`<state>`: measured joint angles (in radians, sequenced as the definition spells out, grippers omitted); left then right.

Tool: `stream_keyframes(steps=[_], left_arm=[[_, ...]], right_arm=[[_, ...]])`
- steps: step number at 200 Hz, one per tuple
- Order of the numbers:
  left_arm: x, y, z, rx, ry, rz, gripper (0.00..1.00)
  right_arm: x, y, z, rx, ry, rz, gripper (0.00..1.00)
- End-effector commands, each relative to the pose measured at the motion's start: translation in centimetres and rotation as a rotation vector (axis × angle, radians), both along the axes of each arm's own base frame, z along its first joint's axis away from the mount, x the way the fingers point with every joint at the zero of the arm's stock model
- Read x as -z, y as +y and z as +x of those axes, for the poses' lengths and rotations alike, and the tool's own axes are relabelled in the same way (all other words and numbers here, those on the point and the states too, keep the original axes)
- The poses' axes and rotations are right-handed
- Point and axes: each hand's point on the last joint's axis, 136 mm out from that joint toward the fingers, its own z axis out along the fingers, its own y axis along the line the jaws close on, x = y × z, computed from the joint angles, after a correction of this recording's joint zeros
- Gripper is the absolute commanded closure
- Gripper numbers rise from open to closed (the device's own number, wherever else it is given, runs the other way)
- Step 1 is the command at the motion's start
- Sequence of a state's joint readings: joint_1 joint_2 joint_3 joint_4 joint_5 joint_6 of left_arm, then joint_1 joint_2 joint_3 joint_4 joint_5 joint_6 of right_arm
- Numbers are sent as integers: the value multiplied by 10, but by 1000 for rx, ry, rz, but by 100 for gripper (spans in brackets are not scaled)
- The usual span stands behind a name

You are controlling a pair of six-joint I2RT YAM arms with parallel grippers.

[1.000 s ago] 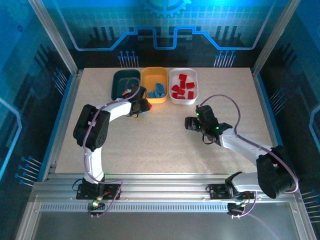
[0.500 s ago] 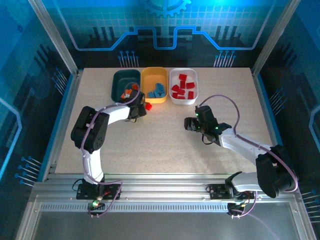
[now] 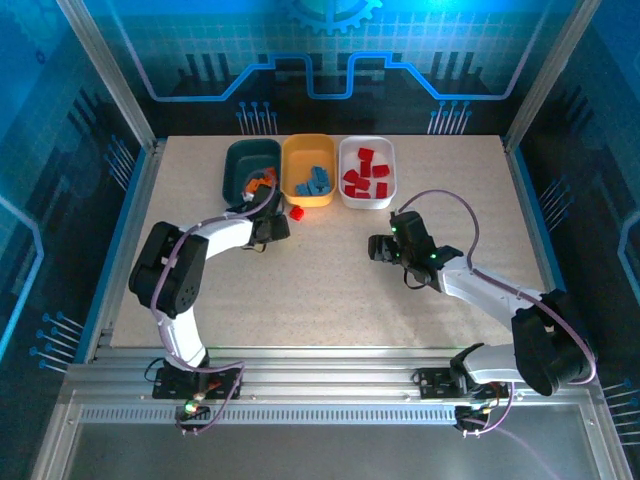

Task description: Sort the legos into containers by color

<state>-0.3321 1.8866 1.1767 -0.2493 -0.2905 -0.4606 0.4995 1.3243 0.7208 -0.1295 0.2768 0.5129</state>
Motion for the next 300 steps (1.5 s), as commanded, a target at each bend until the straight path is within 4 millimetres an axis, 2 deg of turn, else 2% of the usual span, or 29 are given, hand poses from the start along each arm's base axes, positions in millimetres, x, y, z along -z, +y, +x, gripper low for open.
stream_keyframes(steps=[1,38,66,100,129,149,172,186,199,220,241,267,300], left_arm=[[12,4,9,58,33,102,34],[8,2,23,56,12,110,39],[15,7,24,25,30,105,41],[18,5,27,30,35,93,51],[17,1,21,56,41,101,58],[11,-5,10,80,31,113,60],[-2,-20,-10,108,8,81,63],[-17,-31,-20,127,-23,54,63],[-39,-39,-20,144,-63,24,64],[-79,-48,-4,162,-127,0,64],[-103,-62,26,190,-156,-5,63],[-97,-77,71,203,-115,-27,65],[-78,-81,116,181,-67,-86,65]], right_arm=[[-8,6,-1,-18,-21,9,22],[-9,6,-1,-19,-23,11,22],[-10,6,-1,-20,-23,12,22],[-10,6,-1,-17,-25,11,22],[-9,5,-1,-15,-26,9,22],[-8,5,-1,-13,-23,9,22],[-9,4,0,-4,-28,7,22],[-10,2,0,4,-35,7,22],[-10,0,-1,11,-40,5,22],[-10,-2,0,27,-43,4,22],[-8,-3,0,33,-39,1,22],[-11,-10,-1,62,-54,-19,21],[-22,-31,-5,140,-106,-33,20]])
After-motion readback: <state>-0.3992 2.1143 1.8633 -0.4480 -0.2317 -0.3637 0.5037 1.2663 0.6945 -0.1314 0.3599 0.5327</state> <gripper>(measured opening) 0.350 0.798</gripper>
